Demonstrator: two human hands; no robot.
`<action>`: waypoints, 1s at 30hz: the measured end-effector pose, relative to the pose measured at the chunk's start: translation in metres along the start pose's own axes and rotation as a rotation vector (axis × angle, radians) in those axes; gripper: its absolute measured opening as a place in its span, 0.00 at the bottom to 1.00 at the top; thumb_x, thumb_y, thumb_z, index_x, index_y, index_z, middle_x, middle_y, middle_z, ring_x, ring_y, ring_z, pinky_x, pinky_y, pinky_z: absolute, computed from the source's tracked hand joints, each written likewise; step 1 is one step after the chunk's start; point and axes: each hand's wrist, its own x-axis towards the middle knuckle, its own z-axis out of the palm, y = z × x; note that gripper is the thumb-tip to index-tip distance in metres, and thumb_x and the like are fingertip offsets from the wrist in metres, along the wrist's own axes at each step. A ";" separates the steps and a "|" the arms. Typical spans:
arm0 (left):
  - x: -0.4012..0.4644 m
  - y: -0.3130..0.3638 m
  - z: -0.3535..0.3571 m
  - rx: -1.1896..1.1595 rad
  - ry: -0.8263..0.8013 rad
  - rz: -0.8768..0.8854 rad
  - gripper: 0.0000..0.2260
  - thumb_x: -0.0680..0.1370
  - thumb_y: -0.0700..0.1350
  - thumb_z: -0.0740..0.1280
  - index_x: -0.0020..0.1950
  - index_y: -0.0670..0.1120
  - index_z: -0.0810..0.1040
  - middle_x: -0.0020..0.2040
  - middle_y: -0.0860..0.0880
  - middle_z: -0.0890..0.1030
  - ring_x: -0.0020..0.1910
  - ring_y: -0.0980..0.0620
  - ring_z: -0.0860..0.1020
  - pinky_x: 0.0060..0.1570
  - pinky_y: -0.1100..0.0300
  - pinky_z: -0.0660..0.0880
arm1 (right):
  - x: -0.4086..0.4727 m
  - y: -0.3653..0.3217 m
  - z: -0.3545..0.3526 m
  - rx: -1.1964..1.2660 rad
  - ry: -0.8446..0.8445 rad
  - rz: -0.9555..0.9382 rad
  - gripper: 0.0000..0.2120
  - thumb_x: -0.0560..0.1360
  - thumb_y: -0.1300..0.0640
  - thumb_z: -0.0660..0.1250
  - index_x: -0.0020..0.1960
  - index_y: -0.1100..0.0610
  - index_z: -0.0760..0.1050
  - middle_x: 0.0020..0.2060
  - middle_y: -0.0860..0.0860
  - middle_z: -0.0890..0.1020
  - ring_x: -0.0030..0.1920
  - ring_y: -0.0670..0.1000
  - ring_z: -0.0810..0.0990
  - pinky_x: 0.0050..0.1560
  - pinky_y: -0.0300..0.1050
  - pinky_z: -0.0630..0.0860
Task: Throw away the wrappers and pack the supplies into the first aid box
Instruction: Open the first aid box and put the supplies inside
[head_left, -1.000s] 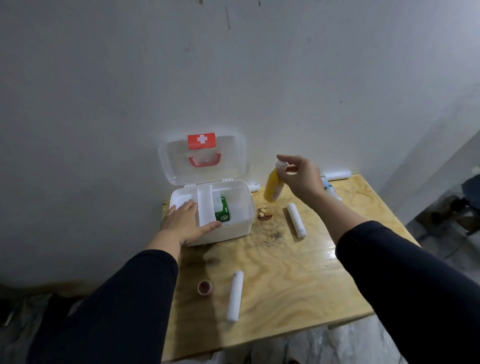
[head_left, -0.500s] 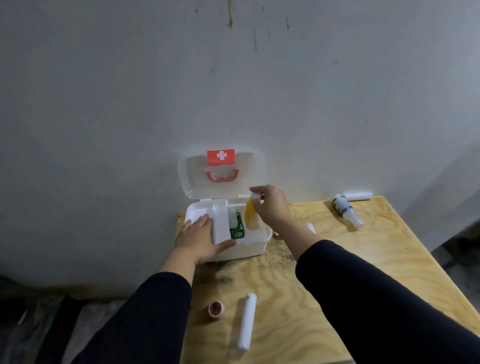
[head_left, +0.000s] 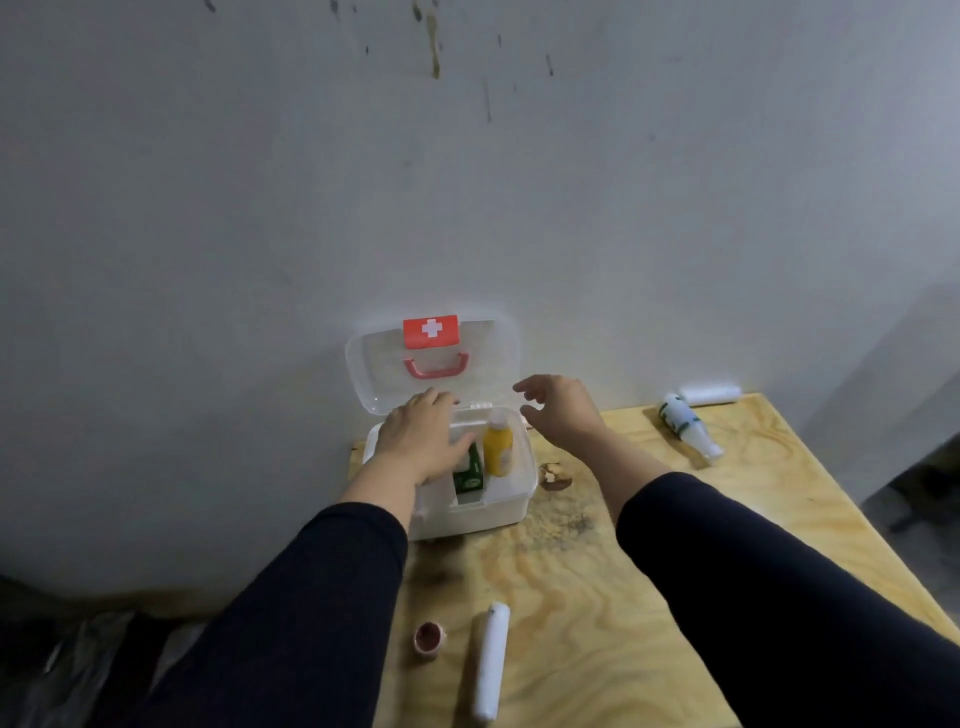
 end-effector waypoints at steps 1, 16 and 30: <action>0.008 0.015 -0.007 -0.008 -0.005 0.042 0.24 0.79 0.56 0.62 0.73 0.49 0.67 0.72 0.50 0.71 0.69 0.47 0.71 0.65 0.51 0.70 | -0.001 0.006 -0.009 -0.036 -0.023 0.006 0.16 0.75 0.59 0.66 0.62 0.54 0.77 0.57 0.54 0.82 0.57 0.54 0.79 0.58 0.45 0.74; 0.097 0.209 0.065 0.030 -0.383 0.153 0.20 0.78 0.52 0.60 0.70 0.53 0.72 0.68 0.51 0.76 0.66 0.47 0.75 0.64 0.52 0.73 | -0.002 0.188 -0.133 -0.125 -0.010 0.318 0.15 0.75 0.56 0.65 0.62 0.54 0.76 0.58 0.54 0.82 0.57 0.54 0.80 0.53 0.42 0.74; 0.110 0.238 0.118 0.007 -0.468 -0.024 0.20 0.79 0.52 0.60 0.71 0.53 0.71 0.69 0.50 0.75 0.65 0.47 0.75 0.63 0.53 0.73 | 0.002 0.249 -0.073 0.039 0.054 0.252 0.20 0.72 0.65 0.63 0.63 0.54 0.69 0.58 0.56 0.77 0.56 0.59 0.77 0.46 0.45 0.70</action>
